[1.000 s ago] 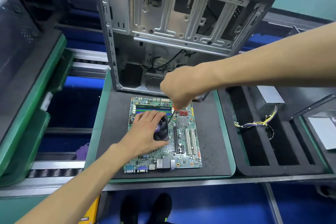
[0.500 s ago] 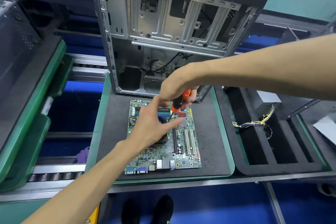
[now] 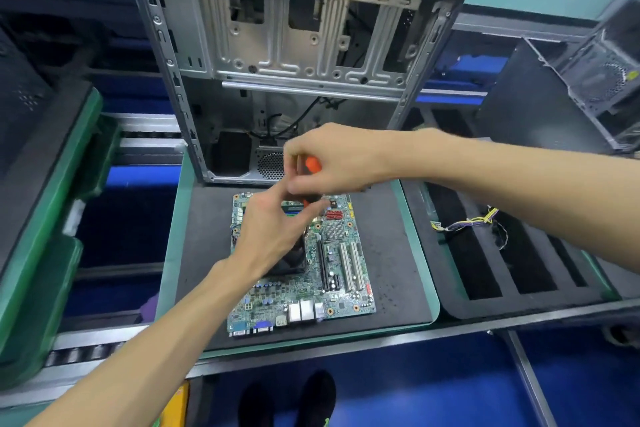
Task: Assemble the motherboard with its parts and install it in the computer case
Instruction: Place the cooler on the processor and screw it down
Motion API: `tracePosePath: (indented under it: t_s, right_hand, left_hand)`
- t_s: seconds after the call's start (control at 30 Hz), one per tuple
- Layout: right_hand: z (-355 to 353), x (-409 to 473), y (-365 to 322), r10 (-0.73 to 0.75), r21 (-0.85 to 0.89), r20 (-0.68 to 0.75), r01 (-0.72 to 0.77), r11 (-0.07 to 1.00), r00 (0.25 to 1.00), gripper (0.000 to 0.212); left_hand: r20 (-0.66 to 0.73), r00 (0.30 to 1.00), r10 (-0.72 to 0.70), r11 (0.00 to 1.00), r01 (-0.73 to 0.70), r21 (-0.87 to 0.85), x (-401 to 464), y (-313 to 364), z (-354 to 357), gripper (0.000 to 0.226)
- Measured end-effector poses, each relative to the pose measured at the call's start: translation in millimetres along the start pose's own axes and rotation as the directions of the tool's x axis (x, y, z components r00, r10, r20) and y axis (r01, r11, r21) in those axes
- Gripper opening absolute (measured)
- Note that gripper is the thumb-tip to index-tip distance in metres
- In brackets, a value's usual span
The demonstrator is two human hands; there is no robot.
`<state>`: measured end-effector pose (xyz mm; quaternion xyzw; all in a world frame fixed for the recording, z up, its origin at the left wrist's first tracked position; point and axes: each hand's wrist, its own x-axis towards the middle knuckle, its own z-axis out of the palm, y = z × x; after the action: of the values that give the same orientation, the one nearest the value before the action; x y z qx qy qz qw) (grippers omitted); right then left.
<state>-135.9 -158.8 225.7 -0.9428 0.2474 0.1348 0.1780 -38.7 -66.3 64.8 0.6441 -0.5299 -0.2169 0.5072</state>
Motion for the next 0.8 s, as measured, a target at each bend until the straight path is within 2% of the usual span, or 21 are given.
tracePosePath:
  t_s: [0.07,0.13,0.2,0.3,0.37,0.47,0.53,0.57,0.6,0.67,0.73,0.8]
  right_hand:
    - [-0.6,-17.4,3.8,-0.186,-0.201,0.078,0.198,0.959,0.979,0.018]
    - [-3.7,-24.9,4.7,-0.203,-0.452,0.203,0.275,0.849,0.958,0.023]
    - [-2.2,-22.4,4.3,-0.223,-0.598,0.264,0.341,0.726,0.938,0.025]
    - [-1.6,-18.6,7.7,-0.214,-0.712,0.332,0.393,0.582,0.919,0.026]
    - [-2.3,-15.5,11.4,-0.203,-0.748,0.352,0.405,0.526,0.914,0.026]
    - [-1.8,-5.0,12.2,-0.229,-0.767,0.352,0.42,0.485,0.907,0.027]
    - [-0.8,1.7,8.6,-0.22,-0.749,0.328,0.395,0.532,0.919,0.023]
    - [-0.7,3.3,7.7,-0.184,-0.719,0.28,0.333,0.61,0.942,0.019]
    - [-1.2,4.9,9.1,-0.111,-0.669,0.214,0.228,0.707,0.971,0.019]
    - [-3.1,6.9,15.3,0.108,-0.5,0.142,-0.022,0.865,0.984,0.033]
    - [-1.6,9.0,19.4,0.273,-0.345,0.213,-0.189,0.92,0.938,0.042]
    - [-0.4,10.4,17.4,0.287,-0.339,0.274,-0.187,0.922,0.918,0.038]
  left_hand:
    - [0.019,0.999,0.039,0.999,-0.038,-0.014,-2.4,1.4,-2.2,0.03]
    - [0.049,0.996,0.076,0.997,-0.075,-0.012,-4.4,5.5,0.1,0.025]
    - [0.067,0.993,0.095,0.995,-0.095,0.001,-5.2,6.8,2.9,0.025]
    - [0.112,0.992,0.062,0.997,-0.067,0.046,-9.7,-4.9,3.0,0.041]
    - [0.153,0.988,0.018,0.979,-0.049,0.197,-18.3,-24.2,0.2,0.058]
    - [0.247,0.969,0.009,0.885,-0.123,0.45,-34.6,-52.5,-4.1,0.076]
    - [0.294,0.955,0.026,0.841,-0.18,0.51,-39.0,-63.2,-3.7,0.078]
    - [0.296,0.955,0.033,0.833,-0.19,0.52,-38.9,-66.3,-2.8,0.076]
    - [0.29,0.956,0.041,0.828,-0.195,0.526,-38.7,-68.2,-1.9,0.074]
    - [0.28,0.958,0.06,0.821,-0.207,0.532,-37.5,-70.0,-0.5,0.071]
    - [0.274,0.959,0.069,0.819,-0.212,0.534,-38.2,-71.2,0.3,0.069]
    - [0.268,0.96,0.076,0.82,-0.214,0.532,-38.6,-72.2,0.9,0.068]
